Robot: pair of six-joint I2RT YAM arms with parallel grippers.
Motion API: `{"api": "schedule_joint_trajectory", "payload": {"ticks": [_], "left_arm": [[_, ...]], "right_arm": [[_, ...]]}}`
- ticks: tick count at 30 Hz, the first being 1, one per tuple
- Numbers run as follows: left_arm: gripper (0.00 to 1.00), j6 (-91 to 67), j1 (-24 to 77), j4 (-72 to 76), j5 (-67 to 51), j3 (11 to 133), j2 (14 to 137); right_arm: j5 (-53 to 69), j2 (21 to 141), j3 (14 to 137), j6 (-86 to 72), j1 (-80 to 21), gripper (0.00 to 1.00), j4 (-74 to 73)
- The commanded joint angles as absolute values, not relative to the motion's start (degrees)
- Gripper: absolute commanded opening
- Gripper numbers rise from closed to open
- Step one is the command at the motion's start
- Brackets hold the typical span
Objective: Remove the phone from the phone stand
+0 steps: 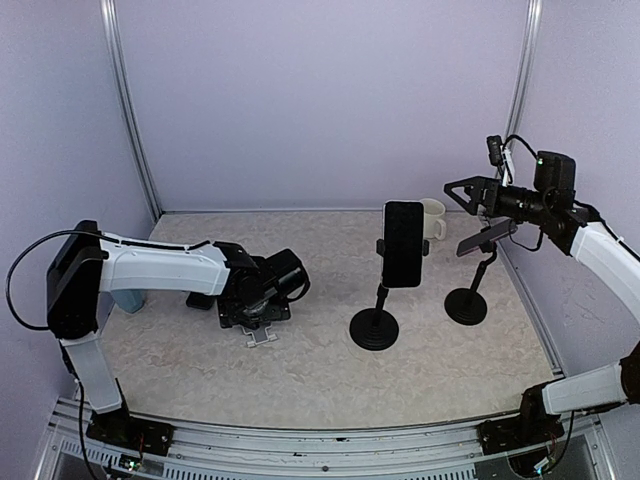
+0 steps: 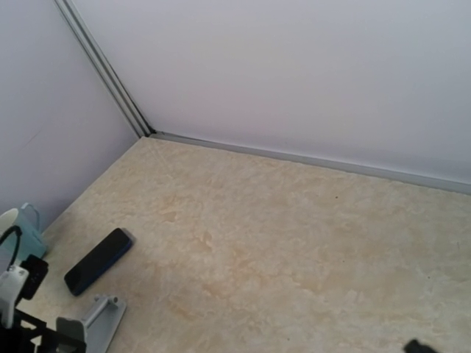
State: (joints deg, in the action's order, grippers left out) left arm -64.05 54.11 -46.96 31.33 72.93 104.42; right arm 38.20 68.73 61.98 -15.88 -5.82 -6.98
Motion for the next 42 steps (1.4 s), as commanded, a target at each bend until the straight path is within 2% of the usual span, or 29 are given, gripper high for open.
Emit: {"api": "schedule_joint_trajectory", "payload": {"ticks": [1, 5, 9, 14, 17, 23, 25, 28, 32, 42], "left_arm": [[0.99, -65.4, 53.6, -44.3, 32.0, 74.5, 106.6], [0.99, -66.7, 52.9, -44.2, 31.8, 74.3, 108.5], [0.94, -67.1, 52.7, -44.9, 32.4, 75.0, 110.2], [0.81, -67.6, 52.5, -44.7, 33.2, 74.7, 110.6], [0.78, -68.1, 52.2, -45.4, 33.7, 74.8, 111.0], [0.65, -67.6, 50.8, -46.7, 35.7, 74.5, 109.3], [0.58, -66.8, 50.3, -46.5, 36.3, 74.0, 108.0], [0.49, -63.5, 49.6, -44.8, 37.0, 73.0, 105.7], [0.42, -56.4, 47.8, -39.8, 35.7, 70.4, 101.5], [0.25, -33.4, 35.9, -27.0, 23.9, 67.7, 91.5]], "right_arm": [[38.4, 68.3, 62.6, -15.2, -6.2, 1.00, -7.2], [38.2, 68.2, 62.4, -15.0, -6.1, 1.00, -7.2], [38.1, 68.1, 62.2, -14.9, -6.2, 1.00, -7.2], [38.0, 68.2, 62.5, -14.7, -6.2, 1.00, -7.6], [37.7, 68.0, 62.7, -14.6, -6.2, 1.00, -8.1], [37.4, 67.9, 63.0, -14.7, -6.1, 1.00, -8.5], [37.4, 67.9, 63.0, -14.7, -6.2, 1.00, -8.5], [37.4, 67.8, 63.0, -14.7, -6.2, 1.00, -8.6], [37.5, 67.6, 63.1, -14.7, -6.2, 1.00, -8.9], [38.2, 67.8, 63.5, -14.5, -6.2, 1.00, -9.2]]}}
